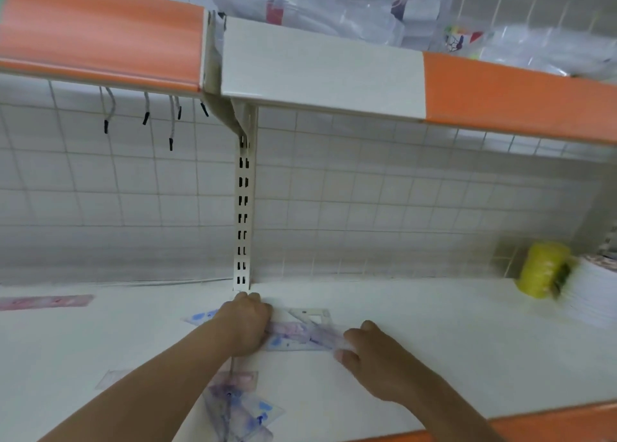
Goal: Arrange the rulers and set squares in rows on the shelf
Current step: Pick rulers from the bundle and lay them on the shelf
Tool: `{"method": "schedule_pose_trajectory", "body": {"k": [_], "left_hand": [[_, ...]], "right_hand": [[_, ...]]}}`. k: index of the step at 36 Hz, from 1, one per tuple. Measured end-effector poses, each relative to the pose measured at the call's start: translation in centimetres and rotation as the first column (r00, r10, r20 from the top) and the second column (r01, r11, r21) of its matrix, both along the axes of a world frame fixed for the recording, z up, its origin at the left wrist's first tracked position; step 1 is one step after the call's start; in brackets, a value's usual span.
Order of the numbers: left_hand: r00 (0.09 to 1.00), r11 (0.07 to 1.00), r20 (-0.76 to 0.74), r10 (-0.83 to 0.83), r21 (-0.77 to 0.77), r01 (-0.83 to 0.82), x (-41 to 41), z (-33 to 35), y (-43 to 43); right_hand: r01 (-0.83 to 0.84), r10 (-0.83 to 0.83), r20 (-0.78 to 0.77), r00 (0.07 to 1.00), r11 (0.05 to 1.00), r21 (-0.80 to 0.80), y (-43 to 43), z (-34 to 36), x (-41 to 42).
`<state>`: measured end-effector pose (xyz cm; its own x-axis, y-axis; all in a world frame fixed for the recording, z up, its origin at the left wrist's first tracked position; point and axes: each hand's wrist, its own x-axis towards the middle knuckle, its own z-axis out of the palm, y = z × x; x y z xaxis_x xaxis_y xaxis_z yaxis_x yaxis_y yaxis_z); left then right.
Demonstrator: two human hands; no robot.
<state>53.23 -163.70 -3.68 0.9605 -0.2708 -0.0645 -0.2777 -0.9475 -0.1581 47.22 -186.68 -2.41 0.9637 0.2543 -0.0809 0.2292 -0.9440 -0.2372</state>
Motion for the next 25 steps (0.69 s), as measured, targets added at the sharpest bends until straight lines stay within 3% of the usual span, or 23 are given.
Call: {"method": "schedule_pose_trajectory", "body": {"k": [7, 16, 25], "left_hand": [[0.997, 0.998, 0.061, -0.05, 0.028, 0.049, -0.3, 0.3, 0.5], [0.997, 0.997, 0.033, -0.064, -0.04, 0.065, -1.9, 2.0, 0.8], [0.999, 0.998, 0.018, -0.029, -0.048, 0.03, -4.1, 3.0, 1.9]], "right_hand": [[0.033, -0.045, 0.065, 0.997, 0.985, 0.171, 0.4, 0.2, -0.3], [0.04, -0.035, 0.268, 0.963, 0.999, -0.016, 1.0, 0.7, 0.3], [-0.03, 0.029, 0.271, 0.962, 1.0, 0.0, 2.2, 1.1, -0.1]]}}
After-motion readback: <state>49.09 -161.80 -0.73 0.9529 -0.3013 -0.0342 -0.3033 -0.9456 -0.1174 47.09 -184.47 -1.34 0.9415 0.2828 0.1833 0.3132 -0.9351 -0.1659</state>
